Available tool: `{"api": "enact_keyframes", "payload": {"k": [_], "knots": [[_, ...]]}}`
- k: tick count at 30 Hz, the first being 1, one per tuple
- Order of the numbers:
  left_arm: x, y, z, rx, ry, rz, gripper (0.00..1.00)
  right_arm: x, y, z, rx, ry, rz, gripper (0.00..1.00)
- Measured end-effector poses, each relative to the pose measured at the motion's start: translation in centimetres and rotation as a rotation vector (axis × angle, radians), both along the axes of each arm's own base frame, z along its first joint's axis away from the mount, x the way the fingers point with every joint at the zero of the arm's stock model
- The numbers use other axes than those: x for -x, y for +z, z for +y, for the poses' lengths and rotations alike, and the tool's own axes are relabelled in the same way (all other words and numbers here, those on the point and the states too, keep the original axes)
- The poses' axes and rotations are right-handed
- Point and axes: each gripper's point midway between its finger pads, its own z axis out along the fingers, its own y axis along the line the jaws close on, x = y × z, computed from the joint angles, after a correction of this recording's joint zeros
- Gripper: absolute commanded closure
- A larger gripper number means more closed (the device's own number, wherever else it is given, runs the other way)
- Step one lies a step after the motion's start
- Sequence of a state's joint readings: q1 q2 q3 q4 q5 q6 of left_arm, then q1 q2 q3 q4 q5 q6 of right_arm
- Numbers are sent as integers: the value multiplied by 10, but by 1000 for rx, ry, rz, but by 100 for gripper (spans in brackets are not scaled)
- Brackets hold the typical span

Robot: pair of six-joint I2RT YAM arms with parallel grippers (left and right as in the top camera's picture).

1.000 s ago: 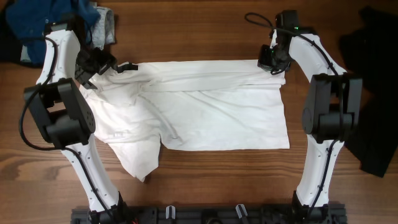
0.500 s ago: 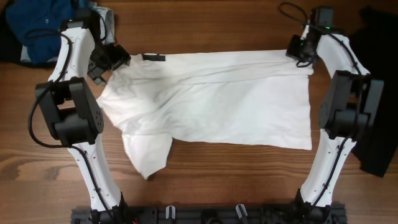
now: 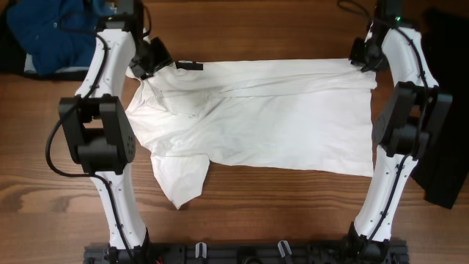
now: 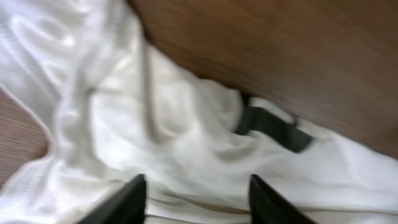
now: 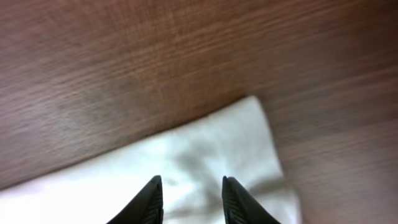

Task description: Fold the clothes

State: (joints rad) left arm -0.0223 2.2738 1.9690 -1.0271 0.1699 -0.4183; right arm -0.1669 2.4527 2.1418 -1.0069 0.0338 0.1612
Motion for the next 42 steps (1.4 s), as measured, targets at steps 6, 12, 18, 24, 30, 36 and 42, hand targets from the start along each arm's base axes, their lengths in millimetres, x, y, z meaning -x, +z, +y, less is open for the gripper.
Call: {"api": "enact_keyframes", "payload": {"k": [6,12,18,24,30,36,42], "knots": [[4,10,-31,1,-72,-18,73,-14,42,8,-69,-2,-67,94],[20,2,-28,-22,-74,57,87,10,35,34,-194,21,31,96],[28,-11,-16,-56,-56,112,87,27,-1,62,-237,57,112,96],[37,-41,-10,-63,-48,193,82,31,-26,75,-248,72,112,96],[55,-58,0,-95,-21,287,83,33,-27,74,-254,65,86,96],[77,-57,23,-136,42,389,86,33,-29,73,-248,51,62,96],[104,-53,46,-148,91,507,91,33,-28,73,-245,42,55,96]]}}
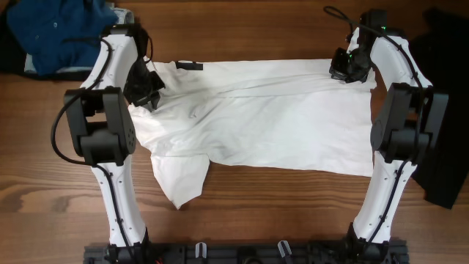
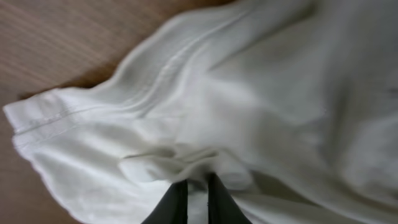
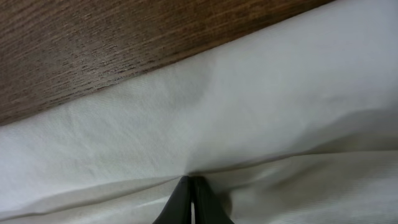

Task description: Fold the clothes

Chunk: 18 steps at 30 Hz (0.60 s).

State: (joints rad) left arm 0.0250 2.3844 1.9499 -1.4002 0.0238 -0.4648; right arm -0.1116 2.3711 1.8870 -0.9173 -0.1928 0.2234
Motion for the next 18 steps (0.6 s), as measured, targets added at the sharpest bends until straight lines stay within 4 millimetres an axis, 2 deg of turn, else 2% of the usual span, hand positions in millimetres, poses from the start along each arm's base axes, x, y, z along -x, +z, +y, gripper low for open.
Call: {"api": "enact_keyframes", "payload": {"k": [2,10,13,15,16,18], "knots": [[4,0,7,-6,23,19,96,0,0,0,3,0,0,96],[11,2,40,-44,127,40,96,3,2,-2,43,-3,17,96],[0,13,45,-53,137,-34,96,12,3,-6,65,-10,62,96],[-11,30,42,-60,129,-114,88,18,4,-8,79,-13,89,94],[-20,44,39,-62,120,-175,74,22,6,-11,92,-18,108,80],[-33,71,29,-62,95,-276,64,24,9,-14,108,-23,118,48]]}}
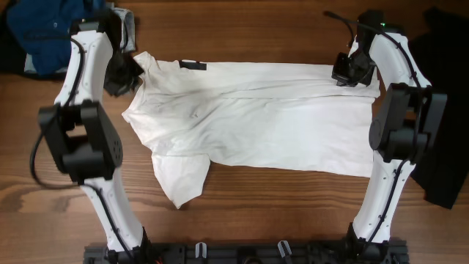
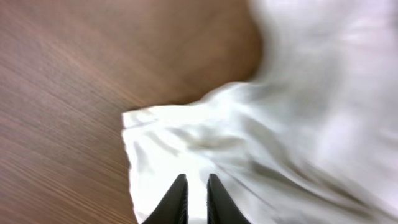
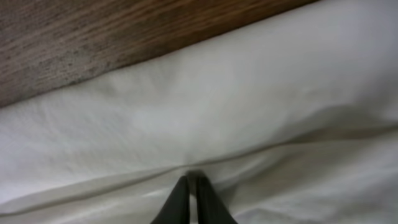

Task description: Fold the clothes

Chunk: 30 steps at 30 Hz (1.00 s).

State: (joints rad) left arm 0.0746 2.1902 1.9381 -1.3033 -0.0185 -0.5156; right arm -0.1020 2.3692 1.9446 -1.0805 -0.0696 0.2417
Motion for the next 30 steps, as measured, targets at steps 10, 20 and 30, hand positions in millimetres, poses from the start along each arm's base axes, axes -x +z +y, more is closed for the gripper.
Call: {"api": "enact_keyframes", "payload": {"k": [10,20,30], "knots": [[-45,23,-82,26,-165,-220,58,3,39,-7,30,-11,-37,12],[-50,-69,-94,72,-172,-89,88,-10,28,-10,49,-4,-98,95],[-60,-75,-95,79,-172,-121,96,-11,-2,-11,55,-7,-129,96]]}}
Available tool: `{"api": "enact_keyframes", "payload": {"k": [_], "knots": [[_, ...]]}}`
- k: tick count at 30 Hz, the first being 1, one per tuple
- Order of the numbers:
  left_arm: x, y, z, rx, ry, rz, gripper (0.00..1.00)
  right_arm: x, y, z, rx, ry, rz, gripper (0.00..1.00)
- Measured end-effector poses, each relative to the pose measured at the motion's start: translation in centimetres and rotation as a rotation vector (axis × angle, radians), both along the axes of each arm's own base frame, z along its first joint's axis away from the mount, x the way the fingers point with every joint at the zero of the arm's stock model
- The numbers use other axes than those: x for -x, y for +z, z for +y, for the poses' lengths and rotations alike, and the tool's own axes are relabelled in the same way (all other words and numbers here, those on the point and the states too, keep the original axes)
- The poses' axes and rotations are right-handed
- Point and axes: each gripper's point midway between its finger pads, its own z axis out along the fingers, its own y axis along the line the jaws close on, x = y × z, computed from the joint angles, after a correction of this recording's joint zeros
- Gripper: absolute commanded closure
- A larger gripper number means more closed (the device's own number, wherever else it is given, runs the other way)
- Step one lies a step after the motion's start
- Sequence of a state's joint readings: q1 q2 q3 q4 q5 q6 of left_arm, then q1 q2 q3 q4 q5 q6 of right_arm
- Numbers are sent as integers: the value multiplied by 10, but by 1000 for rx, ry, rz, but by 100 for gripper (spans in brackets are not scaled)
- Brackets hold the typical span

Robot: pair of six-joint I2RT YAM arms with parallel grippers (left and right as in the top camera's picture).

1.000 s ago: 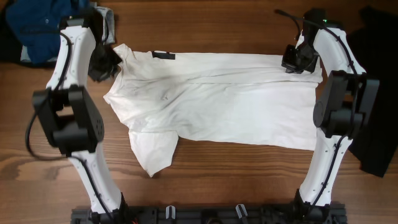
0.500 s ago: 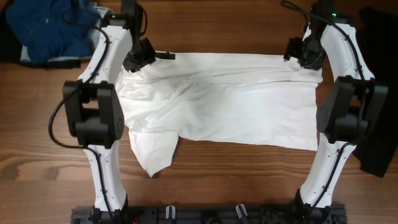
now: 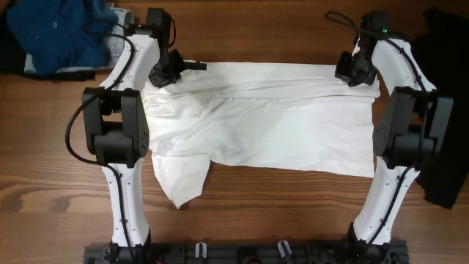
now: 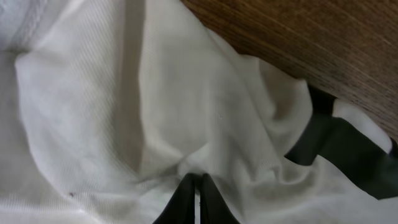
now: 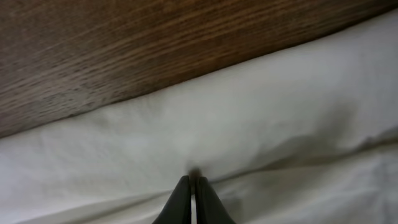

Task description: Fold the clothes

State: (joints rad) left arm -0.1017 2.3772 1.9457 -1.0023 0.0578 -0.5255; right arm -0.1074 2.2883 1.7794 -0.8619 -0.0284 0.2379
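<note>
A white T-shirt (image 3: 271, 117) lies spread across the wooden table (image 3: 256, 29), collar to the left, hem to the right. One short sleeve (image 3: 179, 176) sticks out toward the front. My left gripper (image 3: 163, 73) is shut on a pinch of shirt cloth (image 4: 155, 112) beside the black neck label (image 4: 339, 152); its fingertips (image 4: 194, 180) meet in a fold. My right gripper (image 3: 355, 70) is shut on the shirt's far edge near the hem corner, and its fingertips (image 5: 193, 182) press together on white cloth (image 5: 249, 124).
A blue garment (image 3: 58, 33) is heaped at the far left corner. A black garment (image 3: 447, 110) lies along the right edge. Both white arms reach in from the front rail (image 3: 242, 253), flanking the shirt.
My left gripper has moved right, from the shirt's far left shoulder corner to the cloth beside the black label, and is shut there. The right gripper still pinches the far hem edge.
Both grippers stood open at the shirt's far corners. Then each was shut on white cloth, the left on bunched folds by the shoulder. After that the left held the shoulder out to the left. Now it pinches by the collar, and the far edge lies straighter.
</note>
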Motion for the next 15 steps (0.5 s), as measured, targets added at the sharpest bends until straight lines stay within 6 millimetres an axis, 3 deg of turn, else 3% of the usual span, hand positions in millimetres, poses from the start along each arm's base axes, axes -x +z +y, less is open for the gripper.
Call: {"api": "enact_keyframes", "payload": {"k": [7,15], "knots": [[-3,-5,5,38,19,3,95,-9,-3,-2,6,-1,-51,96],[-36,-3,31,60,73,-118,94,-33,-1,-7,18,-6,-152,96]]}}
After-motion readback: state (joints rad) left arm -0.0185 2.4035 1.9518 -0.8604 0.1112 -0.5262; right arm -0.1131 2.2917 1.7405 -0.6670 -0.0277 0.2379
